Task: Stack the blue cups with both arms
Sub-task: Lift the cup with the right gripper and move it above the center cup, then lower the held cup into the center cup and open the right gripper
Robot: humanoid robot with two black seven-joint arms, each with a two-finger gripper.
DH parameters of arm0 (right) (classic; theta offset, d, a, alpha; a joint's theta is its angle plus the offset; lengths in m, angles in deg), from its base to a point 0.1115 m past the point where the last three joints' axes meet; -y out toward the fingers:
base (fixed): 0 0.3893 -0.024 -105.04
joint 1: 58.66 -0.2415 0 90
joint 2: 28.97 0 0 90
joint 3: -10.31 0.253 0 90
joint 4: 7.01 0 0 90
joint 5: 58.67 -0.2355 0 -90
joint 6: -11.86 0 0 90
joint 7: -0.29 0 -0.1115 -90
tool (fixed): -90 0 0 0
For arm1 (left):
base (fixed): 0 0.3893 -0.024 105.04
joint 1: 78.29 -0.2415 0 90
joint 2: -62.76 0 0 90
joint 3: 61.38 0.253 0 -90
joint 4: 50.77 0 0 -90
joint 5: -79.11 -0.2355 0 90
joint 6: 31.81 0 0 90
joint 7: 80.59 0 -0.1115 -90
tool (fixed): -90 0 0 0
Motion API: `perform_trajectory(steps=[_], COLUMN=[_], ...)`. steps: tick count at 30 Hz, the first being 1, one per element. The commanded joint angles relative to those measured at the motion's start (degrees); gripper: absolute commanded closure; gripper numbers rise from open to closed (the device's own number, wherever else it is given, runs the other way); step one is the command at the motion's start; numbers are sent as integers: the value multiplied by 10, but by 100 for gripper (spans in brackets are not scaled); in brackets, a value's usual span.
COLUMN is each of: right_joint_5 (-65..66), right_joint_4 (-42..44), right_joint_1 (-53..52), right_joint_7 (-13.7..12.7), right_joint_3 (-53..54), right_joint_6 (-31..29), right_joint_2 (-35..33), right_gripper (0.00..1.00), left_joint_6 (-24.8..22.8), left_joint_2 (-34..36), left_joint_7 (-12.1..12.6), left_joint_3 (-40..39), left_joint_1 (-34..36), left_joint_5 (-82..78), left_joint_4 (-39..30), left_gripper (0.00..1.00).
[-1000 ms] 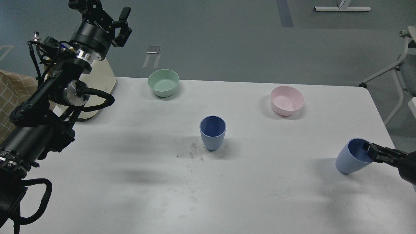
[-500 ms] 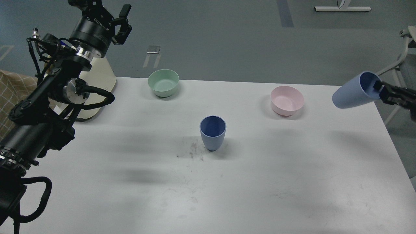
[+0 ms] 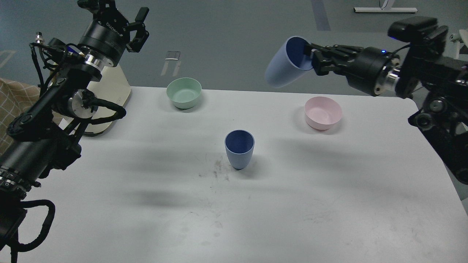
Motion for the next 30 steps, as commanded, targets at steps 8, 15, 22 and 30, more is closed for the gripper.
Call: perform_trajectory(steps=[8,15,22,30], right_joint_5=[62,63,64,64], right_joint_4=[38,33,20,14], right_joint_1=[-32,-27,-6,8], right_joint_7=[-10,-10,-10,-10], right_joint_3=[-107,-120,-124,-124], right_joint_6=[0,0,0,0], right_joint_2=[66,67,61,51], right_gripper=[100,100,100,100], left_joint_6=[-1,-1,-1,-2], left_joint_2=[1,-1,1,0], left_joint_7=[-1,-1,-1,-1], left_joint_3=[-6,-6,-6,-6], left_joint_1=[1,0,0,1], left_joint_5=[1,1,1,1], left_joint_4=[-1,-1,-1,-1], left_gripper=[2,2,2,2])
